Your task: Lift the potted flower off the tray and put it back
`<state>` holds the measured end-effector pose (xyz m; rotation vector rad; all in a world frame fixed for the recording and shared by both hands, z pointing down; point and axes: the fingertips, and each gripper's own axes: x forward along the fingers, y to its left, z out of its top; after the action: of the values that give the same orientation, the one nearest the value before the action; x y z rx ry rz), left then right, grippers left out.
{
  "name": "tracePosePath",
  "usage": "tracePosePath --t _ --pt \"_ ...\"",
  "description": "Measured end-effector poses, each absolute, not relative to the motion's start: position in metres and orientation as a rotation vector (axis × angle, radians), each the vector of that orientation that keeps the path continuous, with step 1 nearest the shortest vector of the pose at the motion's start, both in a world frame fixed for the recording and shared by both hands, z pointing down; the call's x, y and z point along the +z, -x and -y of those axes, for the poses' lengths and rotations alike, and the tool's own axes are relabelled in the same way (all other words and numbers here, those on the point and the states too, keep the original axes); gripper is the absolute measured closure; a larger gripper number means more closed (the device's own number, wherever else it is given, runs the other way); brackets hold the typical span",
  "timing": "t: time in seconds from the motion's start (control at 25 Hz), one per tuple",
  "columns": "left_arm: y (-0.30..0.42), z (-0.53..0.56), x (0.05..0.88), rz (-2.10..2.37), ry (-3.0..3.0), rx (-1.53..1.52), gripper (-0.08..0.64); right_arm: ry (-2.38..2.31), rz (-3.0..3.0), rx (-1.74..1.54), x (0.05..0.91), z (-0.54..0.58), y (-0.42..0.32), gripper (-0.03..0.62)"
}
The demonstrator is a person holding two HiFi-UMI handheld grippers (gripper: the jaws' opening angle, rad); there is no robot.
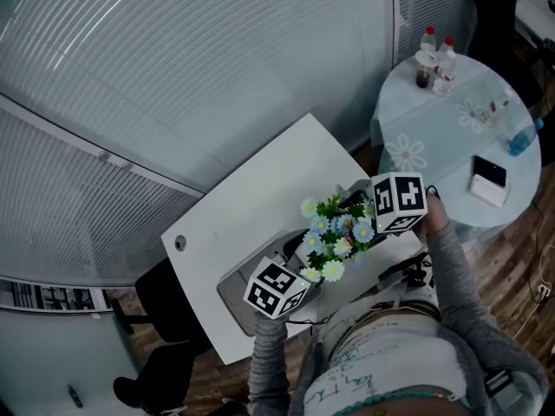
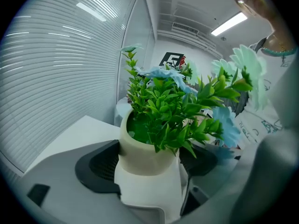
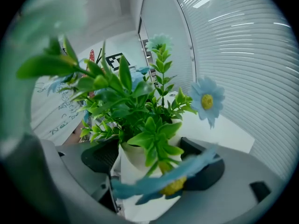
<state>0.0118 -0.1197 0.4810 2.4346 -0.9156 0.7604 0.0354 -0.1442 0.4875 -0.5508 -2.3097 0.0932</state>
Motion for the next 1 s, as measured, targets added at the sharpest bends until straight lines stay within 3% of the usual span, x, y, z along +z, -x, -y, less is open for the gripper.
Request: tracePosePath --t 1.0 --pt "-0.0179 0.1141 0.4730 0.956 -2.430 0.787 0.153 0.566 2.318 0.053 0.4798 0.1388 -0.0414 0.202"
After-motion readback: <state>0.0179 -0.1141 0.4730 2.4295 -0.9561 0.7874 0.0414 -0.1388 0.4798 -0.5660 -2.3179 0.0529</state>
